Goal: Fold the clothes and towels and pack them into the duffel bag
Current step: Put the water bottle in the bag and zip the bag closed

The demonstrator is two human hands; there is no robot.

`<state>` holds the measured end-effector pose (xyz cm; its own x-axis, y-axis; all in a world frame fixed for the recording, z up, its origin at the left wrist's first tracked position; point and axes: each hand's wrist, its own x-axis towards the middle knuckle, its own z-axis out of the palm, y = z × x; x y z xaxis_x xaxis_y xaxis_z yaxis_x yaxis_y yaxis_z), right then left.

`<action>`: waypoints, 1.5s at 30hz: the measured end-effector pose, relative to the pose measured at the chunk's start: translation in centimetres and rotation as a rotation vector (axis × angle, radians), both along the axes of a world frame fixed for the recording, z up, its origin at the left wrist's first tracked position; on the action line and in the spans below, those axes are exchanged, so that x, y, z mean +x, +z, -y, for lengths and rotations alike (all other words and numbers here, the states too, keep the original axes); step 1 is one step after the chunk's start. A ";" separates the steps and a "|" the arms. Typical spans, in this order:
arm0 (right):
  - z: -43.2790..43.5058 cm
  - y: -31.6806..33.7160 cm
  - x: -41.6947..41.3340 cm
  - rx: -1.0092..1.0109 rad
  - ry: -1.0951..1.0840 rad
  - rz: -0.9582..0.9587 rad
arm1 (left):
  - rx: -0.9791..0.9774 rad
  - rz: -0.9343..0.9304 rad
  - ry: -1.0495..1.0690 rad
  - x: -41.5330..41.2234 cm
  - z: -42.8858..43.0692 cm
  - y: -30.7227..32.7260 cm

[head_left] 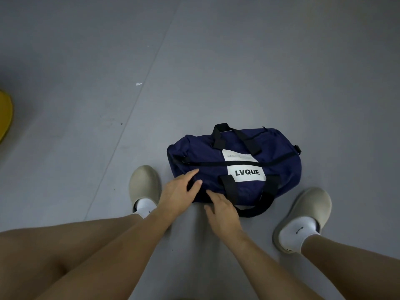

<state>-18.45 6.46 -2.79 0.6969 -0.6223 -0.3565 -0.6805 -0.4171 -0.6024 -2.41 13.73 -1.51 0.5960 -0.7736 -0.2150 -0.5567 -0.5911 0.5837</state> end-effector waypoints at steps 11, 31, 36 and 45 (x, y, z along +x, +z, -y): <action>0.9 -0.5 1.6 -0.128 -0.206 0.086 | -0.087 -0.250 0.212 1.0 2.9 -0.1; -0.9 -1.3 3.8 -0.178 -0.439 0.159 | -0.135 -0.044 0.054 0.5 0.6 0.7; 0.4 -1.2 2.5 -0.167 -0.549 0.117 | -0.154 -0.165 0.122 0.6 0.8 0.5; 3.9 -1.0 -0.5 -0.124 -0.661 0.007 | -0.124 -0.221 0.167 1.4 0.8 -0.2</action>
<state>-18.92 2.59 -3.76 0.1574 -0.9548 -0.2521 -0.8129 0.0197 -0.5821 -1.01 12.94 -1.74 0.6669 -0.6969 -0.2638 -0.3092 -0.5809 0.7530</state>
